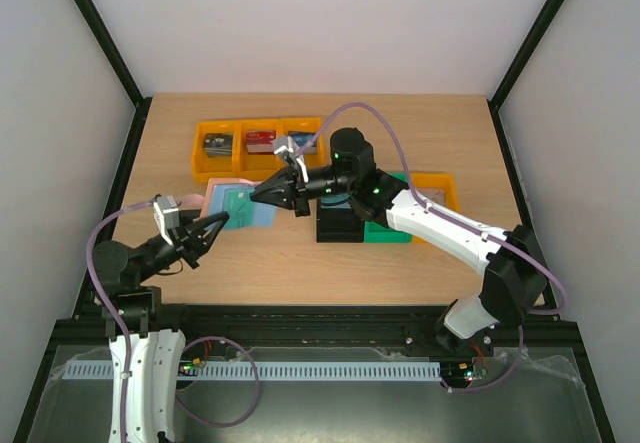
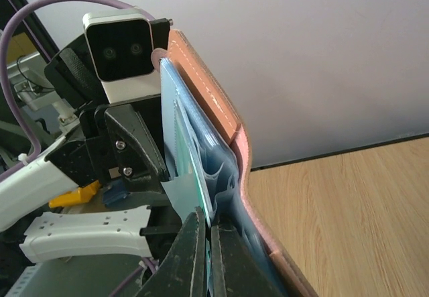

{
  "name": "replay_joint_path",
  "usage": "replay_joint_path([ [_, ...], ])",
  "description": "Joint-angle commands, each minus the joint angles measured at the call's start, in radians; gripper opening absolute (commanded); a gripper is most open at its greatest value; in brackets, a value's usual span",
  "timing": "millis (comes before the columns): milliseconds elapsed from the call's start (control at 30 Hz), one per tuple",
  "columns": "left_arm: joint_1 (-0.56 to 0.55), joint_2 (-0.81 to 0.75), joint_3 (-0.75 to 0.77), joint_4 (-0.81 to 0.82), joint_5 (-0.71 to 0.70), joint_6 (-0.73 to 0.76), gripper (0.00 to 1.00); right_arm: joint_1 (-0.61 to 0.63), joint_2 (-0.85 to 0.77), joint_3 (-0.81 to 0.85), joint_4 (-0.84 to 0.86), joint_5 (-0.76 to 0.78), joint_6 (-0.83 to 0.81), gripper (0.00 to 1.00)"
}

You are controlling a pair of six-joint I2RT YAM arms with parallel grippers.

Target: Take the credit cards out of the card holder

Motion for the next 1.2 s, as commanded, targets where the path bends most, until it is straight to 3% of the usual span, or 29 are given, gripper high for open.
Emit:
replay_joint_path([
  [0, -0.004, -0.038, -0.023, 0.059, -0.009, -0.033, 0.18, -0.01, -0.036, 0.035, -0.089, 0.022, -0.071, 0.02],
  [500, -0.01, -0.04, -0.026, 0.046, 0.002, -0.031, 0.25, -0.01, -0.034, 0.08, -0.198, 0.038, -0.149, 0.02],
  [567, -0.012, -0.039, -0.028, 0.045, 0.003, -0.028, 0.19, -0.01, -0.032, 0.084, -0.203, 0.038, -0.152, 0.02],
  [633, -0.012, -0.039, -0.029, 0.043, 0.002, -0.025, 0.04, -0.01, -0.031, 0.088, -0.2, 0.033, -0.15, 0.02],
  [700, -0.011, -0.038, -0.03, 0.04, 0.001, -0.021, 0.02, -0.01, -0.034, 0.087, -0.181, 0.018, -0.136, 0.02],
  [933, -0.011, -0.061, -0.049, 0.119, -0.106, -0.117, 0.02, -0.011, -0.032, 0.02, 0.055, 0.014, 0.04, 0.04],
  [1033, -0.011, -0.079, -0.072, 0.2, -0.144, -0.198, 0.02, -0.008, -0.028, -0.057, 0.266, 0.013, 0.19, 0.13],
  [1167, -0.012, -0.085, -0.097, 0.306, -0.15, -0.295, 0.02, 0.003, -0.002, -0.108, 0.476, 0.019, 0.351, 0.13],
])
